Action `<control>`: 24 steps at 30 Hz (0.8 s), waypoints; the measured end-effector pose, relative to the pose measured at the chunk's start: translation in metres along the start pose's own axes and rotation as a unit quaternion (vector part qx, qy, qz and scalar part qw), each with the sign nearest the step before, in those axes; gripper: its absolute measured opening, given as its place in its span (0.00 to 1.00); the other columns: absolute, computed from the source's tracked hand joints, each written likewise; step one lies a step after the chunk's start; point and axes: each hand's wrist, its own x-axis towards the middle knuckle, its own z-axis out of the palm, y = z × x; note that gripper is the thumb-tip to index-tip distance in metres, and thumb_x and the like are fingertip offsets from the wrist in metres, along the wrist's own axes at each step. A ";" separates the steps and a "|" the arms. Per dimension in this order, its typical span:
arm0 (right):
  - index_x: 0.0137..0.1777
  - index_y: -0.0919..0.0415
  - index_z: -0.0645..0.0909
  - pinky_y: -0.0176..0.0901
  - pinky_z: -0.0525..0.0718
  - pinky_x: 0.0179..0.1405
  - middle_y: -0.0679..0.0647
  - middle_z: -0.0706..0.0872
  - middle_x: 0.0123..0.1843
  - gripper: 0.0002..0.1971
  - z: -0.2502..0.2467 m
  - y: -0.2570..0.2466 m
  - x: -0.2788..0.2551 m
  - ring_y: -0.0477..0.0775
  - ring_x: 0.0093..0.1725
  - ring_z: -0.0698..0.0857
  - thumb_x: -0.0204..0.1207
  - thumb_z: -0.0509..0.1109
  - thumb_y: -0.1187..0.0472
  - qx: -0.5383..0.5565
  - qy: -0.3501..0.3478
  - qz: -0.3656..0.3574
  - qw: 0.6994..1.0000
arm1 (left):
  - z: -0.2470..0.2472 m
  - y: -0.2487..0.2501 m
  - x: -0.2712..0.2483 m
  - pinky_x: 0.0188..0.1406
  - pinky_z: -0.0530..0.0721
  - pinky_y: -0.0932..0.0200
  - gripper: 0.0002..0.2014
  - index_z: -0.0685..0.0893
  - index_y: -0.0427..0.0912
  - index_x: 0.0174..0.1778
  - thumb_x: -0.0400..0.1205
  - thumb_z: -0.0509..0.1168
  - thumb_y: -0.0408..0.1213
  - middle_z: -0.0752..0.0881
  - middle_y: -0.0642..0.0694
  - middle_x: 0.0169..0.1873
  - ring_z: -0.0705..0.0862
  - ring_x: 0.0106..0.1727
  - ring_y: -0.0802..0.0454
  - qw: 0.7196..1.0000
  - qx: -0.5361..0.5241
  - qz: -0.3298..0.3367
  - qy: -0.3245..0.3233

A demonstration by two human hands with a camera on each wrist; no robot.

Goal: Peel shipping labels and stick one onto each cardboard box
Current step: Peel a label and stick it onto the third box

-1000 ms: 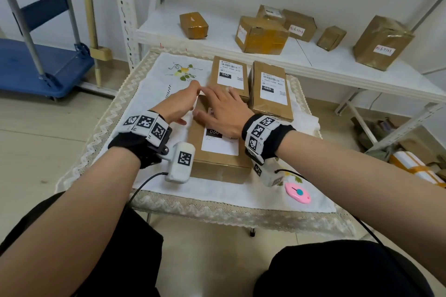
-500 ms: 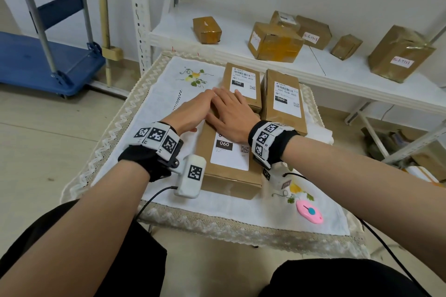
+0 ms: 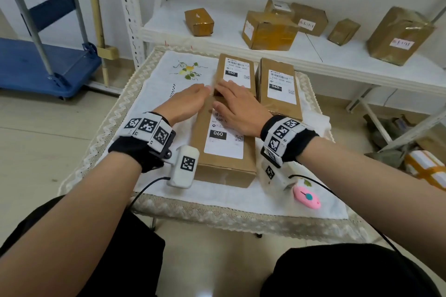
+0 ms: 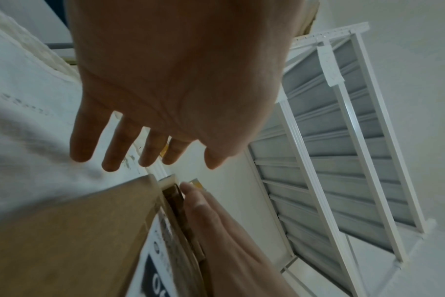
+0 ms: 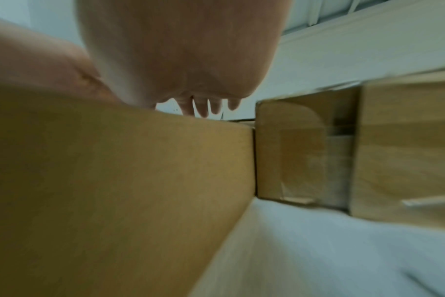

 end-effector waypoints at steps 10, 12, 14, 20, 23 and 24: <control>0.86 0.69 0.56 0.44 0.52 0.85 0.62 0.59 0.87 0.28 0.017 0.002 -0.052 0.57 0.87 0.56 0.90 0.53 0.54 0.106 0.029 0.058 0.992 | 0.028 -0.003 -0.006 0.85 0.50 0.43 0.41 0.42 0.43 0.87 0.85 0.47 0.65 0.40 0.44 0.87 0.45 0.87 0.42 0.956 0.285 0.023 -0.070; 0.85 0.70 0.58 0.46 0.57 0.85 0.64 0.63 0.84 0.27 0.019 0.001 -0.049 0.59 0.85 0.61 0.90 0.53 0.58 0.121 0.040 0.059 0.990 | 0.027 0.001 -0.002 0.85 0.49 0.40 0.41 0.39 0.44 0.87 0.85 0.43 0.66 0.35 0.45 0.86 0.43 0.87 0.40 0.937 0.345 0.031 -0.042; 0.84 0.71 0.58 0.46 0.58 0.84 0.65 0.64 0.83 0.26 0.017 0.001 -0.042 0.60 0.84 0.62 0.89 0.54 0.61 0.142 0.051 0.064 0.987 | 0.028 0.007 0.004 0.84 0.52 0.38 0.40 0.38 0.43 0.87 0.85 0.39 0.65 0.36 0.46 0.86 0.44 0.87 0.40 0.913 0.402 0.057 -0.021; 0.85 0.72 0.56 0.49 0.56 0.86 0.67 0.60 0.86 0.29 0.024 -0.005 -0.030 0.62 0.86 0.58 0.84 0.57 0.69 0.170 0.100 0.071 0.978 | 0.045 0.006 0.008 0.83 0.55 0.39 0.38 0.37 0.44 0.86 0.86 0.35 0.63 0.37 0.46 0.86 0.50 0.86 0.40 0.863 0.499 0.076 0.006; 0.84 0.72 0.57 0.48 0.54 0.86 0.67 0.59 0.86 0.29 0.028 -0.005 -0.030 0.61 0.86 0.57 0.84 0.56 0.69 0.167 0.112 0.065 0.978 | 0.047 0.004 0.012 0.78 0.62 0.41 0.37 0.40 0.42 0.87 0.86 0.37 0.62 0.42 0.44 0.87 0.57 0.84 0.38 0.859 0.500 0.098 0.046; 0.84 0.72 0.58 0.47 0.54 0.86 0.67 0.60 0.86 0.28 0.028 -0.005 -0.031 0.61 0.86 0.58 0.84 0.56 0.69 0.168 0.114 0.062 0.977 | 0.046 0.003 0.014 0.75 0.66 0.41 0.38 0.41 0.42 0.87 0.86 0.38 0.62 0.44 0.44 0.87 0.60 0.83 0.38 0.858 0.499 0.106 0.057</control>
